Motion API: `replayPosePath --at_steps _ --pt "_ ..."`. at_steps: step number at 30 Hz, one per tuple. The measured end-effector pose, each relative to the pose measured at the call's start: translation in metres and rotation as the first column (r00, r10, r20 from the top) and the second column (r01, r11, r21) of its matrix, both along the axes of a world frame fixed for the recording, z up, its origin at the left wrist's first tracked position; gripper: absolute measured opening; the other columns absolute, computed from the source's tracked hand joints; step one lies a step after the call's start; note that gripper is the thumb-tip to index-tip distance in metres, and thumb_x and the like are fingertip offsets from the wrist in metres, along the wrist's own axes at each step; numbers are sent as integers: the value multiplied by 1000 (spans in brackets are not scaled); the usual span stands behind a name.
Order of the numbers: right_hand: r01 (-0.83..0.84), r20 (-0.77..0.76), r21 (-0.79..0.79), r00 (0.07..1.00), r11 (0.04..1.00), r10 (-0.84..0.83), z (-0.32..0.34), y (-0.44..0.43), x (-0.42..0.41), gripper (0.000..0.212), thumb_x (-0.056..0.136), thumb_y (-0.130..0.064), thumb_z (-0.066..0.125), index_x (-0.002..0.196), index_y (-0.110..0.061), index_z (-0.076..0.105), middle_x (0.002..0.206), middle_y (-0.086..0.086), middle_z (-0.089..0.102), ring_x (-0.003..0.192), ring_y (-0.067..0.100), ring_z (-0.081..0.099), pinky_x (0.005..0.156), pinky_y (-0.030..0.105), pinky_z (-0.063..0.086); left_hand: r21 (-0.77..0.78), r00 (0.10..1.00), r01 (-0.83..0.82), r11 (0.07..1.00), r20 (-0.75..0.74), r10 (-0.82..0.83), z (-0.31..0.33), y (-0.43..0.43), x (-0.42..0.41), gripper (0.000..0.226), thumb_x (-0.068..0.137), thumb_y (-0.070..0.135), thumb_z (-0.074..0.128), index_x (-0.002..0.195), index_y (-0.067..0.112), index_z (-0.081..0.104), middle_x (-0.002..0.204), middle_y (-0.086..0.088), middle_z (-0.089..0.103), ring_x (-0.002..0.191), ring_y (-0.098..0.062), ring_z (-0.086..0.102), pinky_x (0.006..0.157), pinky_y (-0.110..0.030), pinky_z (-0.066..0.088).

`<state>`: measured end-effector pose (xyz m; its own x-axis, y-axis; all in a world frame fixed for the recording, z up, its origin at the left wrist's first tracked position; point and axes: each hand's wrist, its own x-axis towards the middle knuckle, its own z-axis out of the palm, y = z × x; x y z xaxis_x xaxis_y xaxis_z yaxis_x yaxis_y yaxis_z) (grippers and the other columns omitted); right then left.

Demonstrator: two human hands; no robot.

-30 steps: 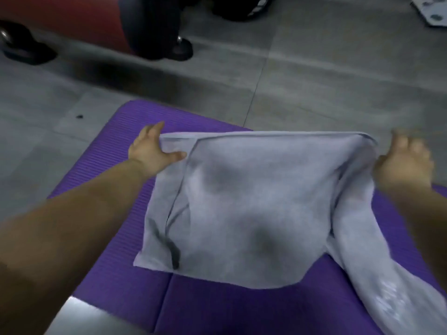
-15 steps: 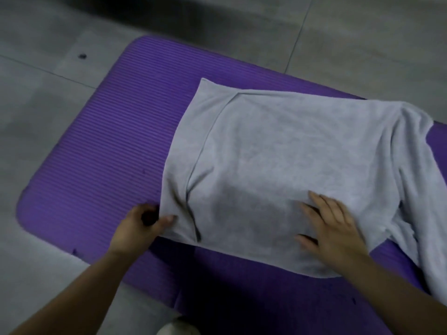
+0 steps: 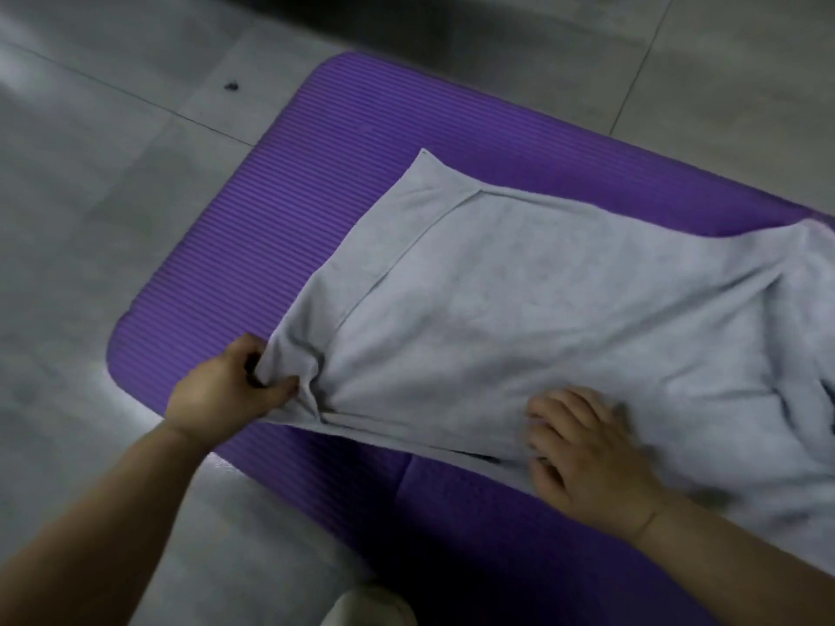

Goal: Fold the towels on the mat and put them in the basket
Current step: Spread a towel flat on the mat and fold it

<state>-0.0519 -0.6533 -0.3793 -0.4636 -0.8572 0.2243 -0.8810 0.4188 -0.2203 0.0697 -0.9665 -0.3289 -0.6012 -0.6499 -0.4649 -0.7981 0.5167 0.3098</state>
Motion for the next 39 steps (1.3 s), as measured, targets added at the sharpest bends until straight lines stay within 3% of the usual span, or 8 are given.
replayPosePath --at_steps 4,9,13,22,26,30,36,39 --pt "213 19 123 976 969 -217 -20 1 -5 40 73 -35 44 107 -14 46 126 10 43 114 26 41 106 33 14 -84 996 -87 993 -33 84 -9 -12 1 50 67 35 78 106 13 55 111 -12 55 100 -33 55 85 -42 42" --pt "408 6 184 909 894 -416 -12 19 -32 47 95 -44 23 118 -9 43 131 18 46 120 29 36 114 31 6 -341 911 298 892 -176 -372 -18 19 -48 56 74 52 42 86 3 64 86 -19 64 77 -37 63 68 -42 50" --pt "460 65 343 858 819 -509 -20 34 -41 65 94 -54 4 125 -9 39 126 27 53 120 31 34 114 22 -1 -305 797 474 826 -251 -550 -25 34 -126 62 79 44 27 111 5 63 117 -15 60 104 -34 57 89 -38 43" --pt "483 27 302 858 822 -513 -32 35 -42 61 96 -48 4 128 -9 38 134 19 43 122 31 33 107 33 10 -241 766 639 730 114 -633 -41 39 -283 46 93 19 45 138 11 38 144 -15 32 126 -32 42 105 -42 34" --pt "487 -1 269 863 831 -506 -36 38 -42 59 96 -47 5 129 -9 37 135 15 33 124 31 32 109 33 10 -184 844 455 871 -222 -488 -29 27 -309 28 91 14 51 115 4 62 114 -20 62 114 -32 54 99 -35 40" --pt "488 -5 323 858 811 -514 -36 37 -42 60 96 -48 5 130 -9 37 136 16 36 124 31 32 111 33 7 272 820 161 949 -572 25 -27 26 -308 47 87 12 59 132 5 44 112 -4 53 111 -19 54 94 -13 43" --pt "466 3 406 859 786 -511 -33 38 -44 63 96 -50 2 132 -12 35 137 17 40 127 30 29 109 33 7 -273 685 347 897 -579 -441 -53 43 -170 54 77 35 50 114 -3 57 115 -25 56 110 -22 45 95 -28 31" --pt "479 36 405 843 779 -537 -34 38 -42 61 95 -52 1 145 -21 18 138 12 30 137 20 10 110 32 5 -404 785 182 897 -490 -380 -61 39 -77 46 73 42 50 93 2 62 90 -23 63 89 -31 50 78 -39 39"
